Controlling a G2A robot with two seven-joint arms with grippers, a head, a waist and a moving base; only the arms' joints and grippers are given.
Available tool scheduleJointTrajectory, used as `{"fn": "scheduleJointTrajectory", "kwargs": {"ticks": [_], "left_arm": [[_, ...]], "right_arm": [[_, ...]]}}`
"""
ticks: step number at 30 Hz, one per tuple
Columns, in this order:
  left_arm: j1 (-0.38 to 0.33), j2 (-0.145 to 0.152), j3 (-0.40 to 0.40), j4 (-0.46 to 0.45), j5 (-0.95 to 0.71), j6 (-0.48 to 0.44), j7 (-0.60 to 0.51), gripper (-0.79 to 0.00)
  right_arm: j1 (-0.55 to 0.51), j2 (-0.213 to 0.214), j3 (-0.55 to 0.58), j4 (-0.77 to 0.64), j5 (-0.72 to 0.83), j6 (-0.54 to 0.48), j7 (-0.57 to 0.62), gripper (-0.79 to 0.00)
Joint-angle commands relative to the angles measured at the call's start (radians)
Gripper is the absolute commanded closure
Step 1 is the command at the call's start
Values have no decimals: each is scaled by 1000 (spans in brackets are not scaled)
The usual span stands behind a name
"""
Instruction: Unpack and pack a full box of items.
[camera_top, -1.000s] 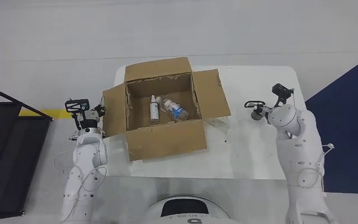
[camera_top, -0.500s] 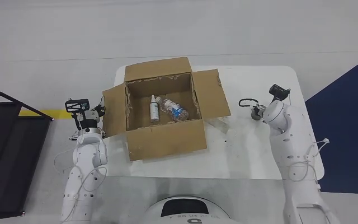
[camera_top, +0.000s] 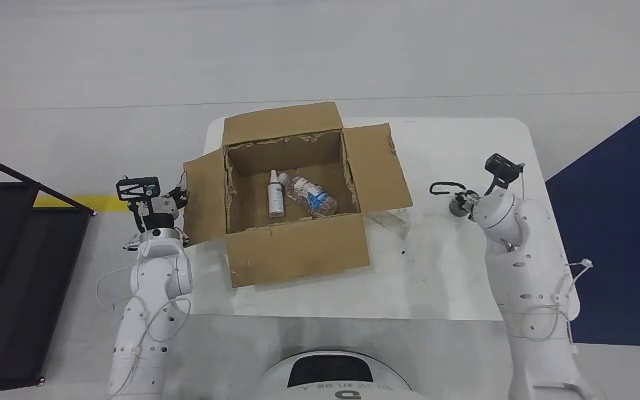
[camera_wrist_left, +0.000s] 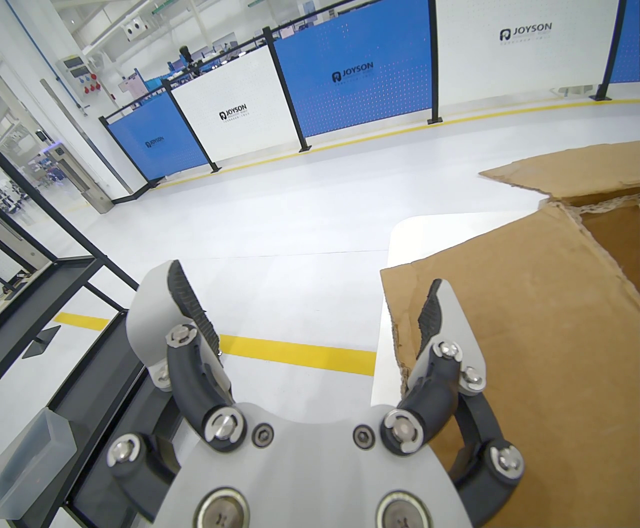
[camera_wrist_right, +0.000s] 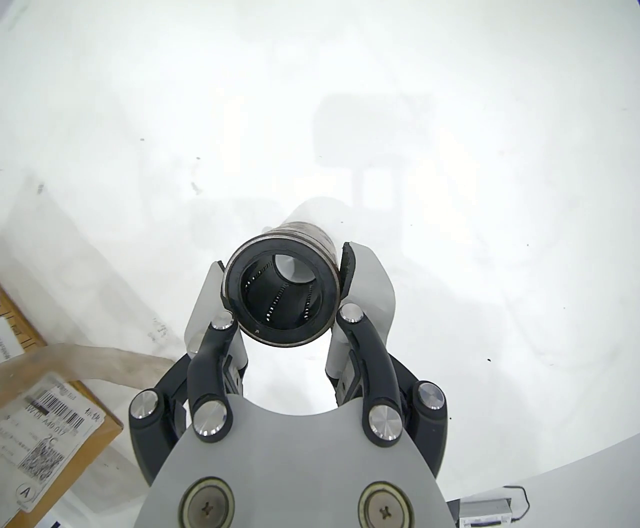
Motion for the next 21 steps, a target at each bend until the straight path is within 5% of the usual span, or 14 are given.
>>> {"fn": "scheduleJointTrajectory", "kwargs": {"ticks": [1, 7, 13, 17, 21], "left_arm": [[0, 0, 0, 0, 0, 0, 0, -785], [0, 0, 0, 0, 0, 0, 0, -785], [0, 0, 0, 0, 0, 0, 0, -785], [0, 0, 0, 0, 0, 0, 0, -785], [0, 0, 0, 0, 0, 0, 0, -785]], "right_arm": [[-42, -1, 21, -68, 39, -16, -31, 0], [-204, -3, 103, -303, 200, -125, -152, 0], [-326, 2, 151, -495, 440, -477, -173, 0], [-348, 11, 112, -610, 420, -589, -112, 0], [-292, 16, 11, -643, 356, -591, -46, 0]]}}
